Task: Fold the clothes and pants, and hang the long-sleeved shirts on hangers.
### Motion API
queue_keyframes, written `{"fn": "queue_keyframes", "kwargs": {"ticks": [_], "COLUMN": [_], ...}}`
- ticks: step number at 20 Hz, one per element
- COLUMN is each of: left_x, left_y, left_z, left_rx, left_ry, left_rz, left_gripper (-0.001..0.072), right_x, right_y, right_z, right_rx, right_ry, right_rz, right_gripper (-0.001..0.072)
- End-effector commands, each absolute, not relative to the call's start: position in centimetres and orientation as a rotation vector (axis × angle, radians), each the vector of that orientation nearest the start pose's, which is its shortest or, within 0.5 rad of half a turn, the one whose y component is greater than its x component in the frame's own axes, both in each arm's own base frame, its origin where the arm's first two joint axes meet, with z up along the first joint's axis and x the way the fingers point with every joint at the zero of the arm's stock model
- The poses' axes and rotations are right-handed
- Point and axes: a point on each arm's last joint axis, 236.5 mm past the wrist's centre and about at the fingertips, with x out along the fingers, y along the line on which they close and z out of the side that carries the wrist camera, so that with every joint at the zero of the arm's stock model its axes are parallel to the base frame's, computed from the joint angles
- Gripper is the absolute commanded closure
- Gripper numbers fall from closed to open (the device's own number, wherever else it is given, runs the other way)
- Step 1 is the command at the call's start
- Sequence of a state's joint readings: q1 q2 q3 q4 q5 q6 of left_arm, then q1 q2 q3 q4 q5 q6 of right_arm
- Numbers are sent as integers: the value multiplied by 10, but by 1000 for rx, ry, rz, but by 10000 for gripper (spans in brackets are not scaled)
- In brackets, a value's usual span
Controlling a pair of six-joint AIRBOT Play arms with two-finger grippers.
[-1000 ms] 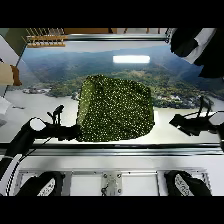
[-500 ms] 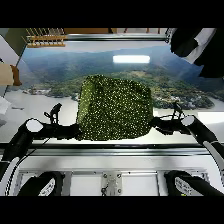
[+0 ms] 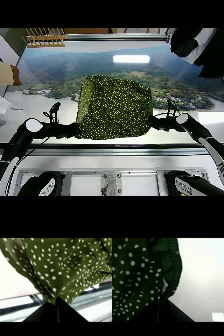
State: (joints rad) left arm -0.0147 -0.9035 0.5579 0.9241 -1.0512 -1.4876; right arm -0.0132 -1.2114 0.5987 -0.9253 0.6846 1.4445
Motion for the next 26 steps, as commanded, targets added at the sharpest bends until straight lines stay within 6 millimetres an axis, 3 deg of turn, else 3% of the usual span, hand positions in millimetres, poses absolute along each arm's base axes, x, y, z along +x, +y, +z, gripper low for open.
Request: {"fn": "queue_keyframes", "kwargs": {"ticks": [1,3,5,7,8,10,11,14,16,17,19,21,22,23,26], "left_x": [288,323,333,310,292,247,224,174,159,162,190,239,269,297,378], "left_y": [-114,-96,-82,-79,-81,-89,-92,-98,-100,-100,-98,-92,-88,-84,-78], "left_z": [21,116,231,340,383,450,475,521,534,534,516,469,436,400,278], "left_rx": [-584,-542,-464,-375,-336,-267,-241,-195,-185,-199,-246,-298,-330,-366,-491], "left_ry": [1194,960,692,427,319,141,62,-105,-152,-141,-49,127,237,344,638], "left_rz": [-310,-327,-345,-364,-374,-397,-402,-409,-412,-415,-416,-407,-398,-388,-348], "left_gripper": [704,705,704,704,704,704,704,704,704,705,704,704,704,704,704], "right_x": [351,370,373,357,343,309,293,245,224,217,205,203,211,223,271], "right_y": [85,91,99,107,112,119,120,125,128,131,138,140,140,140,128], "right_z": [-40,47,145,238,278,335,351,365,361,354,326,295,279,264,192], "right_rx": [457,392,343,340,354,387,402,440,509,559,651,656,663,656,621], "right_ry": [1140,1003,831,646,556,425,382,370,422,474,649,804,866,912,1093], "right_rz": [188,273,347,404,430,470,479,498,499,492,469,444,430,424,346], "right_gripper": [704,704,704,704,704,704,704,704,704,704,704,704,704,704,704]}}
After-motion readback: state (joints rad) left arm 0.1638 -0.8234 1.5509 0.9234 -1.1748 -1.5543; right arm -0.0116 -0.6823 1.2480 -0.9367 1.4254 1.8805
